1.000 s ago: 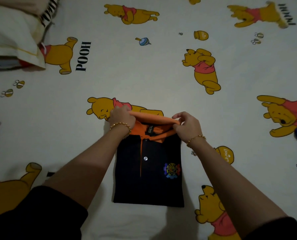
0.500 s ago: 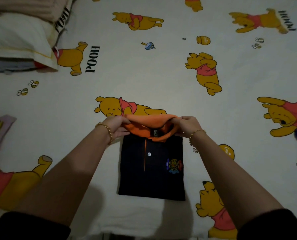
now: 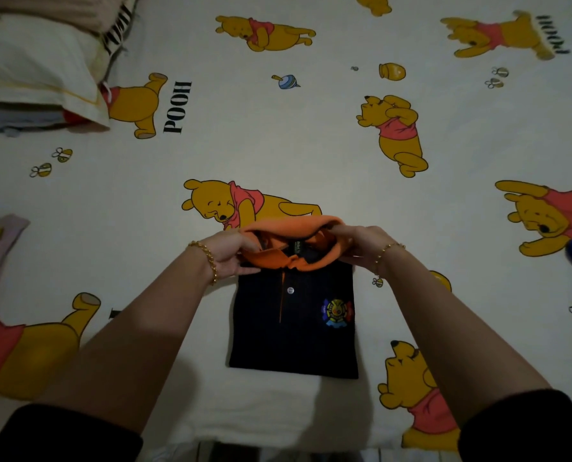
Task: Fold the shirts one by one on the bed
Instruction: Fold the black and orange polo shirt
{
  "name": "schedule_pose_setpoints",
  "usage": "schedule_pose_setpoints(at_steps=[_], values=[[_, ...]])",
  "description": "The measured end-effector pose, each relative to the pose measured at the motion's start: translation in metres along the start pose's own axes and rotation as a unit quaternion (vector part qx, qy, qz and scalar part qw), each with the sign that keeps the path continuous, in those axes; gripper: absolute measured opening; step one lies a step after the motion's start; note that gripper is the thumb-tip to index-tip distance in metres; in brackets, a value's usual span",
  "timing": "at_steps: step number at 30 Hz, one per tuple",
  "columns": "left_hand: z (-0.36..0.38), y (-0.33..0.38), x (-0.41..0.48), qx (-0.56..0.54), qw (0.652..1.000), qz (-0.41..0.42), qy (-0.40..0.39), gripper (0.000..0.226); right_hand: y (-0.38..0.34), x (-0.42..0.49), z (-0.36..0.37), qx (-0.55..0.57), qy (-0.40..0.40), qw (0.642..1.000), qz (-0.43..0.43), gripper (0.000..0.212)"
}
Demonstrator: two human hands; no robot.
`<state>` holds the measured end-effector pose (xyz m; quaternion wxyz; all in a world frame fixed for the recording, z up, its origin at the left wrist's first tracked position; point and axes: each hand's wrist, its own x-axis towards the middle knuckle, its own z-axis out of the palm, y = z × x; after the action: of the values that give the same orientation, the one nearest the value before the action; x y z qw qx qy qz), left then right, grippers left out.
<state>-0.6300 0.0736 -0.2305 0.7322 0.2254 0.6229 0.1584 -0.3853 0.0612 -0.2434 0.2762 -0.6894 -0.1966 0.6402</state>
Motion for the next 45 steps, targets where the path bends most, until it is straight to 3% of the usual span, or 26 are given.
schedule_pose_setpoints(at_steps=[3,6,10,13,15,17,21,26,29,32,35,38,42,45], values=[[0.002,-0.004,0.002,0.059,0.993,-0.018,0.097,0.035,0.000,0.001,-0.005,0.017,-0.050,0.998,0.020,0.032],[0.000,-0.011,0.003,0.021,0.990,-0.059,0.126,0.044,0.003,0.002,-0.007,0.041,-0.046,0.998,0.026,0.043],[-0.001,-0.013,0.001,-0.058,0.989,-0.001,0.134,0.012,0.007,0.003,-0.006,0.081,0.017,0.997,-0.011,0.042],[-0.012,-0.012,-0.001,-0.235,0.971,0.007,0.050,0.024,0.007,0.009,-0.006,0.159,0.096,0.982,-0.029,0.049],[-0.016,-0.014,-0.003,-0.330,0.944,0.009,-0.009,0.030,0.006,0.011,-0.004,0.211,0.101,0.972,-0.019,0.061],[-0.013,-0.019,-0.006,-0.351,0.935,0.024,-0.052,0.031,0.007,0.012,-0.001,0.246,0.075,0.966,0.010,0.062],[0.001,-0.026,-0.003,-0.258,0.965,0.006,-0.037,0.036,0.016,0.006,0.010,0.210,-0.017,0.976,0.062,0.032],[0.014,-0.019,0.006,-0.135,0.989,-0.038,0.044,0.039,0.024,0.008,0.018,0.187,-0.031,0.980,0.057,0.051],[0.014,-0.015,0.007,-0.166,0.984,-0.044,0.049,0.033,0.026,0.008,0.019,0.210,-0.042,0.976,0.052,0.037],[0.017,-0.016,0.008,-0.264,0.963,-0.034,0.043,0.025,0.027,0.009,0.021,0.220,-0.049,0.973,0.052,0.019],[0.019,-0.020,0.011,-0.319,0.946,-0.020,0.051,0.030,0.025,0.009,0.025,0.222,-0.044,0.973,0.053,0.019],[0.020,-0.019,0.009,-0.283,0.956,-0.034,0.074,0.012,0.023,0.009,0.027,0.207,-0.042,0.976,0.046,0.022],[0.020,-0.007,0.014,-0.204,0.971,-0.075,0.101,0.056,0.023,0.010,0.028,0.197,-0.034,0.979,0.042,0.024],[0.027,0.001,0.015,-0.102,0.982,-0.086,0.135,0.056,0.024,0.011,0.030,0.192,-0.031,0.980,0.042,0.031]])
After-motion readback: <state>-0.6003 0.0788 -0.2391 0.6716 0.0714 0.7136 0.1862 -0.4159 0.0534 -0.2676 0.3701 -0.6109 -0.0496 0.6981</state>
